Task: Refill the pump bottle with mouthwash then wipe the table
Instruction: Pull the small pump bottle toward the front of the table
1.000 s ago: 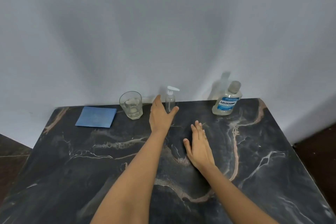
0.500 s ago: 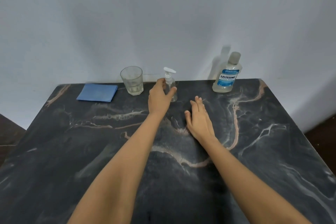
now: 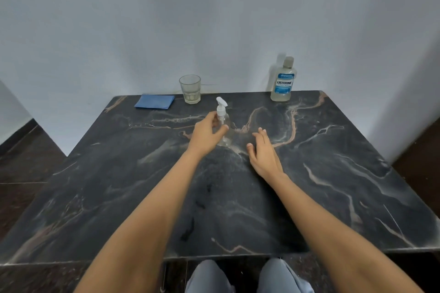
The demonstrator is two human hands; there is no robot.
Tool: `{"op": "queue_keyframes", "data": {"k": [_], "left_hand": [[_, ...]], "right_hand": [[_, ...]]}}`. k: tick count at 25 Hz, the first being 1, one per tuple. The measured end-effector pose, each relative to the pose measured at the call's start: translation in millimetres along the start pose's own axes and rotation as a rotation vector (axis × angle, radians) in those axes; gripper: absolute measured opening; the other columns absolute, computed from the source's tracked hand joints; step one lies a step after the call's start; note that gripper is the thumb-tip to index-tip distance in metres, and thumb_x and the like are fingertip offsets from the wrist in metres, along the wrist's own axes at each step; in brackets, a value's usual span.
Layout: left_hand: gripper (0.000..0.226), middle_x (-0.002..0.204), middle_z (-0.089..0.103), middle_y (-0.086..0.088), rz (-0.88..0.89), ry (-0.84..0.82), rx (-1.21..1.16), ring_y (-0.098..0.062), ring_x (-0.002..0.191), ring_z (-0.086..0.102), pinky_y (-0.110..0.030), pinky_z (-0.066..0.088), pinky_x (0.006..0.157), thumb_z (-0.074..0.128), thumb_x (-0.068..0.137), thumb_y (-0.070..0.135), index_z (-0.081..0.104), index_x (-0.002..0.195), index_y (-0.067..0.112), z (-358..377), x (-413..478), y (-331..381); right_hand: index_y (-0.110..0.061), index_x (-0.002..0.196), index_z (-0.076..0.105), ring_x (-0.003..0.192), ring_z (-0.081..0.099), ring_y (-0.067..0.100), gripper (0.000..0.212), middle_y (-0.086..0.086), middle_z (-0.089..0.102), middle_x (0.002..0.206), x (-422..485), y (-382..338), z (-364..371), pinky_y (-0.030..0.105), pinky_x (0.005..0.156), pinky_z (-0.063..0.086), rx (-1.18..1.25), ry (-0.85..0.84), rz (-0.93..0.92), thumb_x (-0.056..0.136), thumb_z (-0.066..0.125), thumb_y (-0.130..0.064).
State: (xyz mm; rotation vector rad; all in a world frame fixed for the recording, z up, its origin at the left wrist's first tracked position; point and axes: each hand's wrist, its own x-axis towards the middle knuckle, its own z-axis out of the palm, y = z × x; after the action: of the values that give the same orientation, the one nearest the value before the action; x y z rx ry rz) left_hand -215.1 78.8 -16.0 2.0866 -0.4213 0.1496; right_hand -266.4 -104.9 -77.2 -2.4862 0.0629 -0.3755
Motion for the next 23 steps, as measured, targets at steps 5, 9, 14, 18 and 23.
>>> {"op": "queue_keyframes", "data": {"k": [5,9,14,18,23], "left_hand": [[0.053,0.137,0.053,-0.006,-0.003,-0.167,-0.018,-0.016,0.125,0.05,-0.026,0.039,0.098,0.059,0.094,0.018,0.037,0.141,0.011,-3.8,-44.8,-5.8],[0.045,0.135,0.053,-0.005,-0.019,-0.163,-0.055,-0.02,0.128,0.049,-0.033,0.039,0.106,0.055,0.096,0.01,0.036,0.136,0.01,-6.0,-54.5,-7.7],[0.049,0.137,0.052,-0.008,-0.028,-0.233,-0.035,-0.021,0.131,0.046,-0.031,0.036,0.105,0.046,0.099,0.008,0.029,0.145,0.014,-1.5,-53.8,-9.7],[0.052,0.14,0.048,-0.006,-0.039,-0.212,-0.077,-0.017,0.132,0.042,-0.026,0.031,0.104,0.043,0.1,0.008,0.024,0.148,0.016,5.7,-58.4,-10.0],[0.063,0.151,0.038,-0.007,-0.118,-0.215,-0.119,-0.021,0.139,0.036,-0.031,0.03,0.109,0.049,0.1,0.02,0.014,0.152,0.015,11.2,-66.5,-15.9]], "right_hand": [[-0.007,0.14,0.035,0.147,0.011,0.018,0.045,0.007,0.021,0.157,-33.1,-12.1,-0.8,0.04,0.116,0.026,0.036,0.016,0.023,0.1,0.037,-0.028],[-0.007,0.14,0.036,0.147,0.011,0.018,0.046,0.008,0.023,0.156,-40.5,-16.1,2.4,0.039,0.117,0.024,0.008,0.002,0.016,0.099,0.038,-0.028],[-0.007,0.139,0.037,0.147,0.012,0.019,0.044,0.008,0.024,0.156,-39.8,-14.7,3.7,0.038,0.116,0.025,-0.02,0.005,-0.012,0.099,0.038,-0.027],[-0.007,0.138,0.037,0.147,0.013,0.02,0.044,0.009,0.025,0.155,-38.4,-14.1,4.7,0.038,0.114,0.026,-0.039,0.01,-0.037,0.099,0.039,-0.027],[-0.007,0.139,0.036,0.147,0.012,0.019,0.045,0.008,0.024,0.156,-39.2,-14.0,2.8,0.038,0.114,0.026,-0.011,0.013,-0.046,0.099,0.039,-0.028]]}}
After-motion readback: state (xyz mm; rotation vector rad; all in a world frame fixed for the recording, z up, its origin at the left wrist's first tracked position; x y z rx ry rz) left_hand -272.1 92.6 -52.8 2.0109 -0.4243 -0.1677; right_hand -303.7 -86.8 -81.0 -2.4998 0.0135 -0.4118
